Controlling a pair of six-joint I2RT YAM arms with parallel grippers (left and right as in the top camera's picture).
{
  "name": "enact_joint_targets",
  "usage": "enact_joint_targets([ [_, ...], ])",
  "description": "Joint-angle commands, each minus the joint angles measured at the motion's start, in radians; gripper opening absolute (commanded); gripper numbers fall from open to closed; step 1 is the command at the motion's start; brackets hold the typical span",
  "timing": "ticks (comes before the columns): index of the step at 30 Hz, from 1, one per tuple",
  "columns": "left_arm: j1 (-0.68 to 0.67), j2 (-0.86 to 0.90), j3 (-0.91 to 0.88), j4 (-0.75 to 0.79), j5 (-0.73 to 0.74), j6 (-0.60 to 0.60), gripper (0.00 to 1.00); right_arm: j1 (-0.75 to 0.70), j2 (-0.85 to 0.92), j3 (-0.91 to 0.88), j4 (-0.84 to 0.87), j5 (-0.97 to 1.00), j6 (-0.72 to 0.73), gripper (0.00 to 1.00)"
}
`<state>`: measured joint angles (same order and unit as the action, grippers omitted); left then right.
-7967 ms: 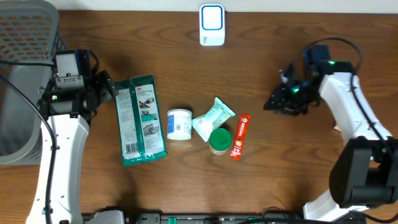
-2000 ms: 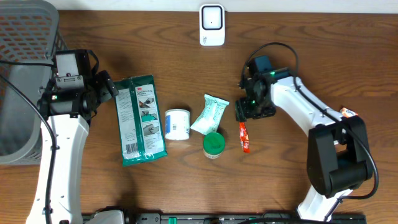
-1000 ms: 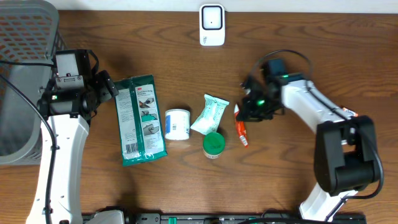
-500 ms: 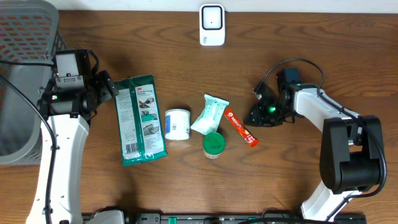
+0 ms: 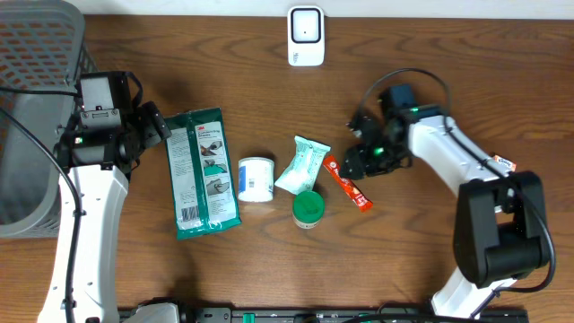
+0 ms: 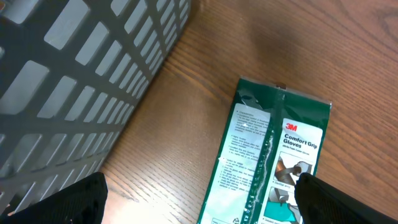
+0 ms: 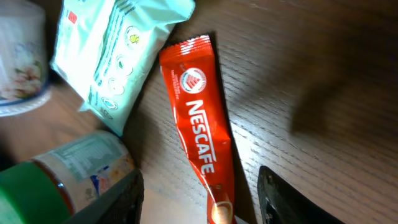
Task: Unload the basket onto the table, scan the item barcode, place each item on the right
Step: 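Lift the Nescafe sachet and turn it upright, right gripper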
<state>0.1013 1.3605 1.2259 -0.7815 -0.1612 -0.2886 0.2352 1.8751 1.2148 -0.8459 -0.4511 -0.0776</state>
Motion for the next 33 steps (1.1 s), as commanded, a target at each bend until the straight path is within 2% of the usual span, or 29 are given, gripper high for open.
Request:
enact_joint_targets([
  [1,0.004,-0.003,0.022,-0.002,-0.011,-0.002,0.96,0.09,-0.016,-0.001,0.002,0.241,0.006,0.54],
  [7,0.004,-0.002,0.022,-0.002,-0.011,-0.002,0.96,0.234,-0.016,-0.045,0.06,0.575,0.085,0.55],
  [13,0.004,-0.002,0.022,-0.002,-0.011,-0.002,0.96,0.28,-0.016,-0.106,0.169,0.526,0.085,0.52],
  [16,0.004,-0.003,0.022,-0.002,-0.011,-0.002,0.96,0.291,-0.016,-0.142,0.225,0.55,0.085,0.46],
  [17,0.004,-0.002,0.022,-0.002,-0.011,-0.002,0.96,0.291,-0.016,-0.149,0.237,0.562,0.085,0.42],
  [18,0.004,-0.002,0.022,-0.002,-0.011,-0.002,0.96,0.291,-0.016,-0.151,0.24,0.573,0.085,0.29],
  [19,0.004,-0.002,0.022,-0.002,-0.011,-0.002,0.96,0.289,-0.016,-0.151,0.239,0.573,0.087,0.01],
  [20,0.004,-0.002,0.022,-0.002,-0.011,-0.002,0.96,0.288,-0.02,-0.147,0.232,0.558,0.115,0.01],
  [26,0.004,-0.002,0.022,-0.002,-0.011,-0.002,0.96,0.218,-0.134,-0.089,0.176,0.154,0.143,0.01],
  [33,0.004,-0.003,0.022,-0.002,-0.011,-0.002,0.96,-0.023,-0.304,-0.087,0.176,-0.387,0.192,0.01],
])
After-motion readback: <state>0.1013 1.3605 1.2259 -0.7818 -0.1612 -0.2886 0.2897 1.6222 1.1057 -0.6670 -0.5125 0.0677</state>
